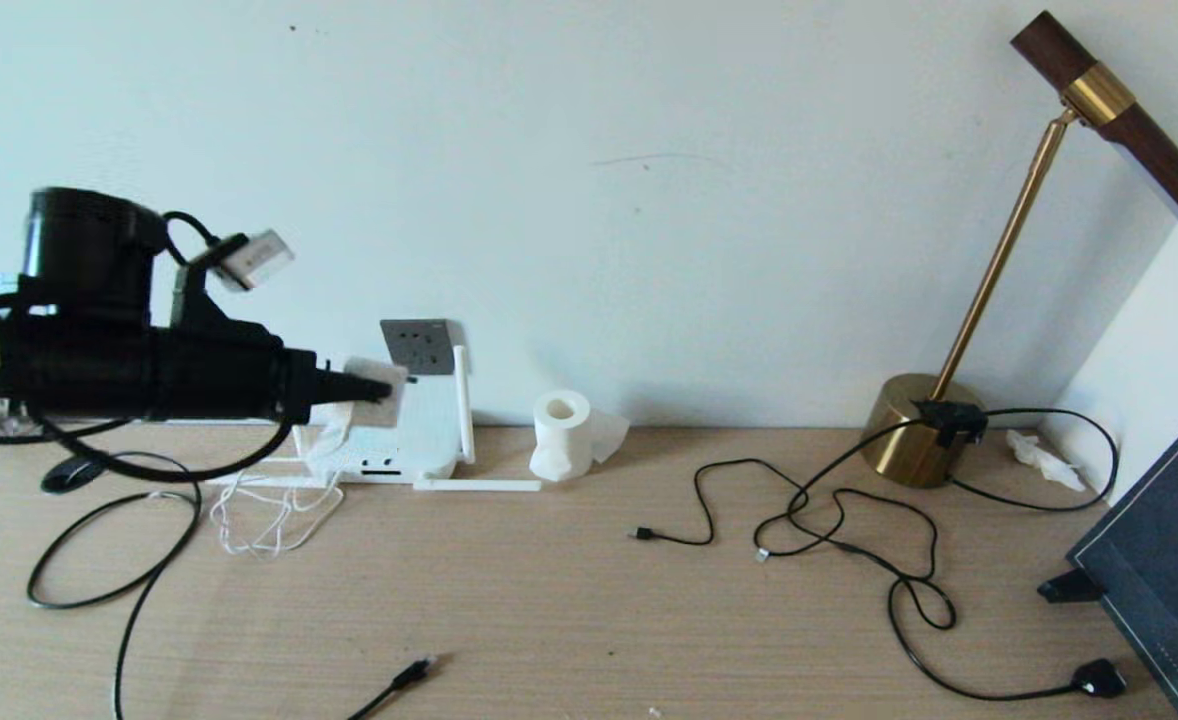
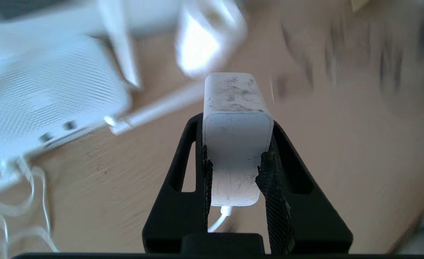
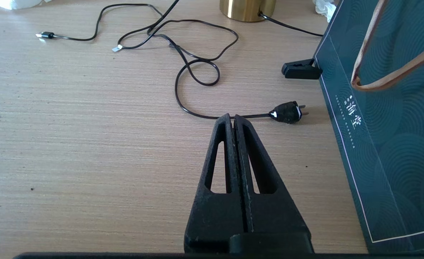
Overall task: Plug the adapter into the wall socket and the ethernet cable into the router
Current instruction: Align plug and socket
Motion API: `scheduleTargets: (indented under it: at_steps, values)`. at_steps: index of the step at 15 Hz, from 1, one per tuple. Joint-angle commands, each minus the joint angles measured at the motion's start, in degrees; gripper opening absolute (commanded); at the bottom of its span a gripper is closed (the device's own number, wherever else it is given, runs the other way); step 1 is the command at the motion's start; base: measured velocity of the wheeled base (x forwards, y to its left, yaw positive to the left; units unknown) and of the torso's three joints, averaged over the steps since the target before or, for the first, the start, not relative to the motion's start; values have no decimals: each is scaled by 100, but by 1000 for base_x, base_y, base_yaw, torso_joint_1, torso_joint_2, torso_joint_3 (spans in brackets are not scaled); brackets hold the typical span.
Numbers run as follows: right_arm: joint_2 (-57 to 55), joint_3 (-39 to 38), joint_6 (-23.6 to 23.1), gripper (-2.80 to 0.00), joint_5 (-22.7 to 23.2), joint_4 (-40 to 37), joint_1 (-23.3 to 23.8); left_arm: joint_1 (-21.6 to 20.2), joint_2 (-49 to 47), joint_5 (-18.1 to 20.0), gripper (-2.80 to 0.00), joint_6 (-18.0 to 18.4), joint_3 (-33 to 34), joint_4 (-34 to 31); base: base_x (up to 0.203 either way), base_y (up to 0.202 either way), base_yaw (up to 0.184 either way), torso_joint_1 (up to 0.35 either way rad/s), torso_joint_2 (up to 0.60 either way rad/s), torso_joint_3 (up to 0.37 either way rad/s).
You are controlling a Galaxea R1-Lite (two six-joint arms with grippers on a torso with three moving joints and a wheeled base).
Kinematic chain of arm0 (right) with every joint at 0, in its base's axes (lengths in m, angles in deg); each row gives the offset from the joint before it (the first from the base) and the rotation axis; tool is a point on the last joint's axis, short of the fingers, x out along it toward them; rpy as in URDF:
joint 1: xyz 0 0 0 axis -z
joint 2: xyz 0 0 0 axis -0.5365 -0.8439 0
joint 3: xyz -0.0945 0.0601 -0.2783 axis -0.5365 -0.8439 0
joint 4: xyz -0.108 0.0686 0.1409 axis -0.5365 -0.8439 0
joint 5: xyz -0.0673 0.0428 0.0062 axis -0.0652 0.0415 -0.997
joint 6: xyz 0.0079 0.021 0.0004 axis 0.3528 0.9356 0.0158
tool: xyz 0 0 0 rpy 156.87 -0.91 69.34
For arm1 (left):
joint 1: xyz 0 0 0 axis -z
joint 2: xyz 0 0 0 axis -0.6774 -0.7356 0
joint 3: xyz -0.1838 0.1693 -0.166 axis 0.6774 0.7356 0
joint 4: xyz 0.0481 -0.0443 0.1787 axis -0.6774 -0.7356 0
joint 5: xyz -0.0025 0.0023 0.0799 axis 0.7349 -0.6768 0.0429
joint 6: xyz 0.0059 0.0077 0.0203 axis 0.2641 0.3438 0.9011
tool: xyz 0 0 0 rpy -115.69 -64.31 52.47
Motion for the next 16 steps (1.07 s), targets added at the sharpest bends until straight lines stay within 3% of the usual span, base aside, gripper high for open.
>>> scheduleTargets:
  at_steps: [1,5,8,11,14,16]
  values:
    - [-4,0,-11,-280,0,-7,-1,69,71,-792,-280,-1161,563,1522,0,0,0,0,0,0]
    - [-4,0,-11,-280,1,-7,-1,143,-759,-2210,-280,-1116,2612,6257,0,0,0,0,0,0]
    - [-4,0,-11,-280,3,-7,-1,94,-1881,-2601,-280,-954,3171,8487,0,0,0,0,0,0]
    - [-4,0,-11,-280,0,-7,-1,39,-2859,-2690,-280,-741,3030,9277,0,0,0,0,0,0]
    - [-4,0,-11,-280,9,-7,-1,29,-3379,-2716,-280,-628,2385,9385,0,0,0,0,0,0]
    - [-4,0,-11,-280,2,-7,-1,80,-3485,-2730,-280,-568,2300,9390,0,0,0,0,0,0]
